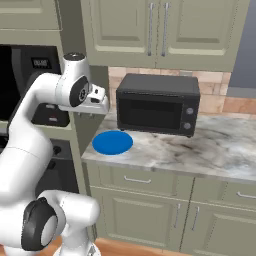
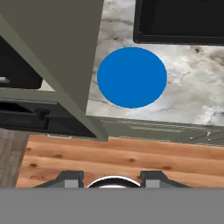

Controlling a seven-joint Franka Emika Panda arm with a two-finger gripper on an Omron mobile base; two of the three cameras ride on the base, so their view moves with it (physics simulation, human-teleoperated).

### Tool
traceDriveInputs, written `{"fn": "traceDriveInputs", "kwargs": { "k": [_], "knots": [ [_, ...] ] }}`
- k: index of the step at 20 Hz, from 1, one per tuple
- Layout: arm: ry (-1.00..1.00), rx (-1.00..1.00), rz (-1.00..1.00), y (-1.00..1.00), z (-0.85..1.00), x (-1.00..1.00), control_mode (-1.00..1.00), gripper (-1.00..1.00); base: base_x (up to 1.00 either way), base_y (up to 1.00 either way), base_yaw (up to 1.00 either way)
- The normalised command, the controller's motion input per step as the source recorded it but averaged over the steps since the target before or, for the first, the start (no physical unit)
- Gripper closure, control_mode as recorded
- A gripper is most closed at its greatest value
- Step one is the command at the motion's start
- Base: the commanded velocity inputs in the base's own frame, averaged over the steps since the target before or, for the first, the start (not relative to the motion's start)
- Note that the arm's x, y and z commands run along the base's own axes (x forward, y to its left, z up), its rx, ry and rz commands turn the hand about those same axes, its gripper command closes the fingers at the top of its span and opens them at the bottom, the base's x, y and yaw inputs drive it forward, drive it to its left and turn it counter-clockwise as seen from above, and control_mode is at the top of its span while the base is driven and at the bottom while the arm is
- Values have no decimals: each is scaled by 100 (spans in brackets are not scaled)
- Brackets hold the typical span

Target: Take the fish from the oven and place it on the plate on the counter.

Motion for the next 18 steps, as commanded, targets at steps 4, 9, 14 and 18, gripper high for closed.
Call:
{"fn": "traceDriveInputs", "kwargs": {
  "k": [4,9,14,18],
  "knots": [
    [-8,-1,-1,23,-2,-21,-100,-100,0,0,0],
    [-10,-2,8,83,-24,-50,-100,-100,0,0,0],
    [-15,-8,28,95,-33,-35,-100,-100,0,0,0],
    [-19,-16,34,100,-15,-13,-100,-100,0,0,0]
  ]
}}
